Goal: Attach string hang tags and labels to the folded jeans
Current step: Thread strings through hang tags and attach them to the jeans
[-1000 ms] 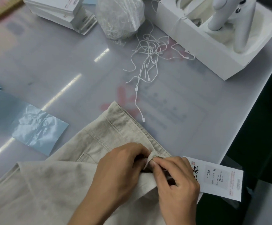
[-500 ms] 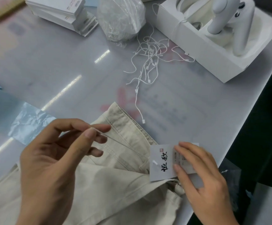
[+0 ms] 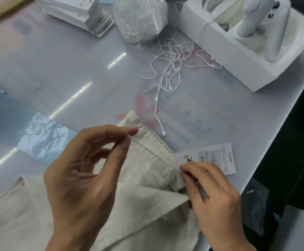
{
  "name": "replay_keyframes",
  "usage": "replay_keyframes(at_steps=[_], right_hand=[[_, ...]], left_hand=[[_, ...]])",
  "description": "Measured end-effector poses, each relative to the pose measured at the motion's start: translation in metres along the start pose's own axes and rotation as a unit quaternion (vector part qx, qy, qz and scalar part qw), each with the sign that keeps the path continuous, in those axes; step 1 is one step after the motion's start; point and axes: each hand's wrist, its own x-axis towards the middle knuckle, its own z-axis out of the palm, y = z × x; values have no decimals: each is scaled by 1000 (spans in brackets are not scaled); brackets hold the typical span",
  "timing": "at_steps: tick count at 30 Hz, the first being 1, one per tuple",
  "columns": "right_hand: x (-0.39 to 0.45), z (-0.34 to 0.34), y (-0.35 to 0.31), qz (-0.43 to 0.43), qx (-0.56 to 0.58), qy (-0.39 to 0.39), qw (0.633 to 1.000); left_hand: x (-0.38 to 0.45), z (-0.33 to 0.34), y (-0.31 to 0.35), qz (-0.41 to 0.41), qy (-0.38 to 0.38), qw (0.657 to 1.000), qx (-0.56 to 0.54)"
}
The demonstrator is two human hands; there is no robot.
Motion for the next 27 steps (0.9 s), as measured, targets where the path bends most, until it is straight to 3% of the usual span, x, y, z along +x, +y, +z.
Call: replay_keyframes(at_steps=[7,16,27], right_hand=[[8,-26,-13,89,130,-11,988],[27,-36,-30,252,389,29,886],[33,-35,-27,271,413,38,869]], left_hand=[[-2,19,2,-35,-32,996,-78],[-7,45,4,-20,-167,980,-102],[-7,49,-1,-7,-190,980,-63]])
